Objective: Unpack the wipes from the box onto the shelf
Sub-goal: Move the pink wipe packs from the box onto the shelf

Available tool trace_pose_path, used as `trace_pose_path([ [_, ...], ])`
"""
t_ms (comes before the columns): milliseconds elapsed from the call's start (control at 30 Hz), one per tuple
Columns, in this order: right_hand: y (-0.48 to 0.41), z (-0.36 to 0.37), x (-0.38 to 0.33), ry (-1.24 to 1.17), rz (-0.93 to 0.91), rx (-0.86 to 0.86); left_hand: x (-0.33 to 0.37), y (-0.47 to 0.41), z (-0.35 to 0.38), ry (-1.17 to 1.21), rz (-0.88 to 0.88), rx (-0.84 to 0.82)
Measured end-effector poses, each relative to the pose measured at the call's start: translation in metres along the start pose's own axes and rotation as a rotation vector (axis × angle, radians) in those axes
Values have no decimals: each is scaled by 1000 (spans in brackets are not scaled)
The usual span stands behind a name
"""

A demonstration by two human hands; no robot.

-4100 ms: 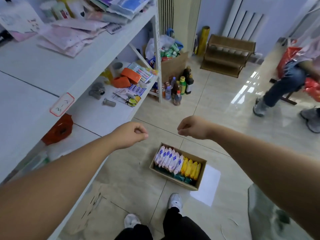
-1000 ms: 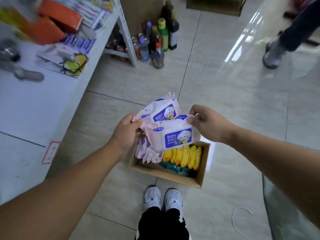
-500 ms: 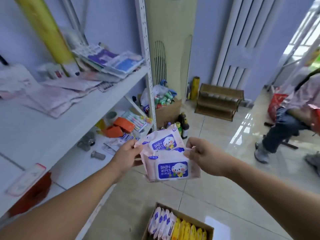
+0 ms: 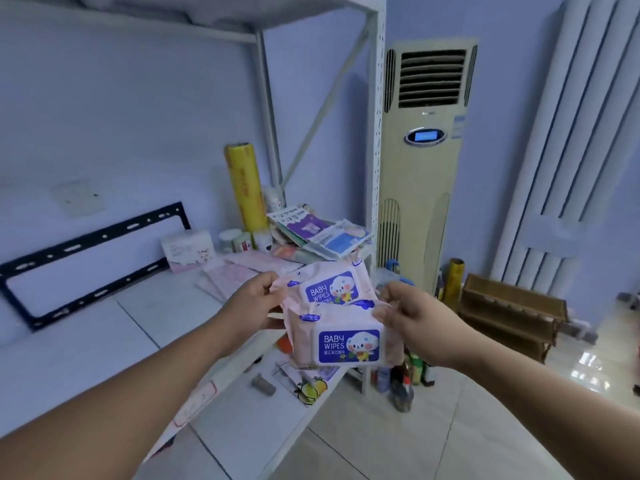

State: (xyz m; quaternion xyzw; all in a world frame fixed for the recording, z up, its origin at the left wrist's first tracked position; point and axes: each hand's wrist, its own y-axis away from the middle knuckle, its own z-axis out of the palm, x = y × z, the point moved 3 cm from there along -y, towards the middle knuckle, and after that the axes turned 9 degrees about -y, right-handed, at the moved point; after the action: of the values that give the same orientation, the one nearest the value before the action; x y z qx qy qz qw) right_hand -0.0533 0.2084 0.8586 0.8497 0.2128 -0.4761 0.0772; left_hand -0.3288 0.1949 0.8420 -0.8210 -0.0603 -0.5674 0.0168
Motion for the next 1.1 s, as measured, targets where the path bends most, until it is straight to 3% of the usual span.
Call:
trace_pose_path([
  [267, -23, 93, -88, -10, -179, -217, -14, 88, -129, -71, -25, 206],
  [600, -22, 275, -182, -101, -318, -525, -90, 256, -269, -23, -143, 502],
  [1100, 6, 514, -296, -68, -373, -705, -214, 402, -448, 6, -250, 655],
])
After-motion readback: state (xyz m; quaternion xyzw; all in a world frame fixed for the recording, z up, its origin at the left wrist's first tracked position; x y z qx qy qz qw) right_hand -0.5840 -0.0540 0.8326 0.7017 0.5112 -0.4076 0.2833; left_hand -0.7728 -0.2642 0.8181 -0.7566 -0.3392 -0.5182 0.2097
